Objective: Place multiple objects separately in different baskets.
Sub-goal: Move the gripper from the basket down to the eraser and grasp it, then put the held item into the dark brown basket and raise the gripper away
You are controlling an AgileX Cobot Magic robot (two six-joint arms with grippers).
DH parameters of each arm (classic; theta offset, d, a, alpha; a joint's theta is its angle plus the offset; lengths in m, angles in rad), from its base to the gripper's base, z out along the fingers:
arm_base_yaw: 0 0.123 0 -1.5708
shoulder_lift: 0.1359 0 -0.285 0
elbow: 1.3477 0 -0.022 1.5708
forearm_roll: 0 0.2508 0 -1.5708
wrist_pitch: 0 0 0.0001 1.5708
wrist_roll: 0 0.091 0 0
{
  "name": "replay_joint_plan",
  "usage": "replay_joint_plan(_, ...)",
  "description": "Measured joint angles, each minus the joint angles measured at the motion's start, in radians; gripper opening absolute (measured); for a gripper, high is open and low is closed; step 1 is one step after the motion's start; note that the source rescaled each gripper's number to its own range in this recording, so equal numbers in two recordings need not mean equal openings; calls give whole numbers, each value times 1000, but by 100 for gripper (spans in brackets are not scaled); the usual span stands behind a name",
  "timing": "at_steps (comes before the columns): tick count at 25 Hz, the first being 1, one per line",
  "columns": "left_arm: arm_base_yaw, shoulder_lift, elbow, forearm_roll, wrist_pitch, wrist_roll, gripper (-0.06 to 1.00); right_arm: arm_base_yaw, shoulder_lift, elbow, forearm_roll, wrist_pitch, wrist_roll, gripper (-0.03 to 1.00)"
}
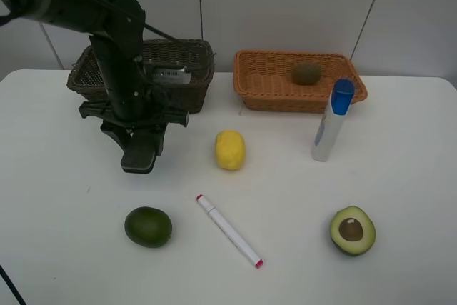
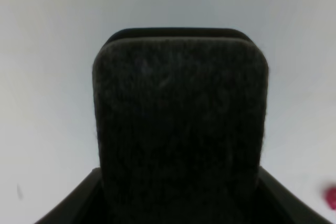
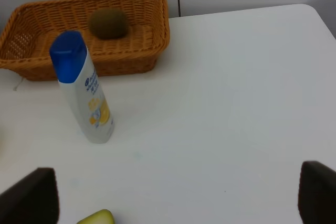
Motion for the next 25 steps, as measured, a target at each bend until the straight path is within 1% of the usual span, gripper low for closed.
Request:
replay_joint_plan(3, 0, -69, -97, 6, 0, 26, 30, 0, 0, 0, 0, 0, 0, 100)
replay_joint_plan(5, 0, -81, -177, 31, -34, 57, 30, 0, 0, 0, 0, 0, 0, 100)
replay_joint_plan(7, 4, -73, -240, 76, -113, 77, 30, 0, 0, 0, 0, 0, 0, 100)
replay_joint_plan(10, 31, -27, -313, 117, -261, 87, 30, 0, 0, 0, 0, 0, 0, 100)
replay_joint_plan(14, 95, 62, -342, 130, -446, 88, 30, 0, 0, 0, 0, 0, 0, 100)
replay_joint_plan(16, 122, 108, -342, 130, -494, 84, 30, 0, 0, 0, 0, 0, 0, 100)
replay_joint_plan(17, 135, 128, -342, 130, -508, 80, 34, 0, 0, 0, 0, 0, 0, 100)
replay_joint_plan(18, 145, 141, -342, 130, -514, 74, 49, 0, 0, 0, 0, 0, 0, 100)
replay_joint_plan(19, 152, 151, -342, 129, -514, 67, 67, 0, 0, 0, 0, 0, 0, 100)
replay_joint_plan(20, 156, 155, -342, 123, -514, 64, 82, 0, 0, 0, 0, 0, 0, 100)
replay_joint_plan(21, 159, 155, -342, 116, -514, 62, 91, 0, 0, 0, 0, 0, 0, 100)
replay_joint_plan(23, 163, 153, -351, 96, -504, 60, 97, 0, 0, 0, 0, 0, 0, 100)
replay_joint_plan(25, 163, 148, -377, 73, -463, 59, 99, 0, 0, 0, 0, 0, 0, 100)
